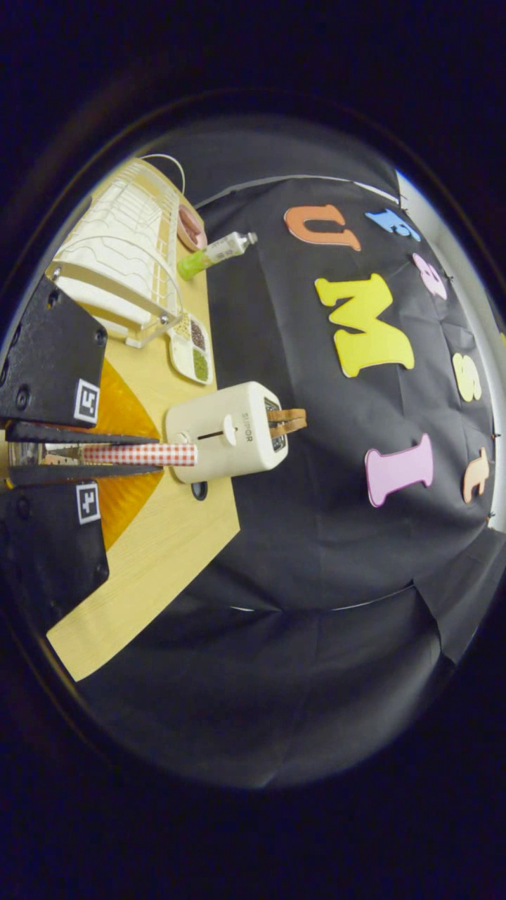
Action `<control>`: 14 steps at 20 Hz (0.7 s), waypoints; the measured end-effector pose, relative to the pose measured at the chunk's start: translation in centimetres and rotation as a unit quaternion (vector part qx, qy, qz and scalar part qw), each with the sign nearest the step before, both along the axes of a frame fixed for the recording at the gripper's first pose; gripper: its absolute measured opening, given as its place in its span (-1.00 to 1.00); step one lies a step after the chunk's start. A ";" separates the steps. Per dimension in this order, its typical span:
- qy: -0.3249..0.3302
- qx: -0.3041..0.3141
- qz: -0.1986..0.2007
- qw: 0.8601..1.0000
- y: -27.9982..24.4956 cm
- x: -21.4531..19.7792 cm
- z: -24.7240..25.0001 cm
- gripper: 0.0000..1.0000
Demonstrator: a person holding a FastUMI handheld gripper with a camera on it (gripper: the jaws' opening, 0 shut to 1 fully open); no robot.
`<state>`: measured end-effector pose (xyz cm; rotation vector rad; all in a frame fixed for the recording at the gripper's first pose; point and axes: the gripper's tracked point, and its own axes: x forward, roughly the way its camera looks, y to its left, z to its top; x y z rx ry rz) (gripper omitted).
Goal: Take the plate from the dish rack, then take the spoon from the basket and place it into the plate.
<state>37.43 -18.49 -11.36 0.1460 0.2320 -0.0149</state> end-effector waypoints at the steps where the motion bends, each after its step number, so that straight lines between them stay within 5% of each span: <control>1: -0.011 -0.003 -0.005 1.000 -0.1 -0.3 0.6 -0.65; 8: -0.131 -0.070 -0.003 0.989 1.6 -5.2 9.3 -0.66; 14: -0.198 -0.090 0.012 0.976 6.0 -13.4 16.7 -0.66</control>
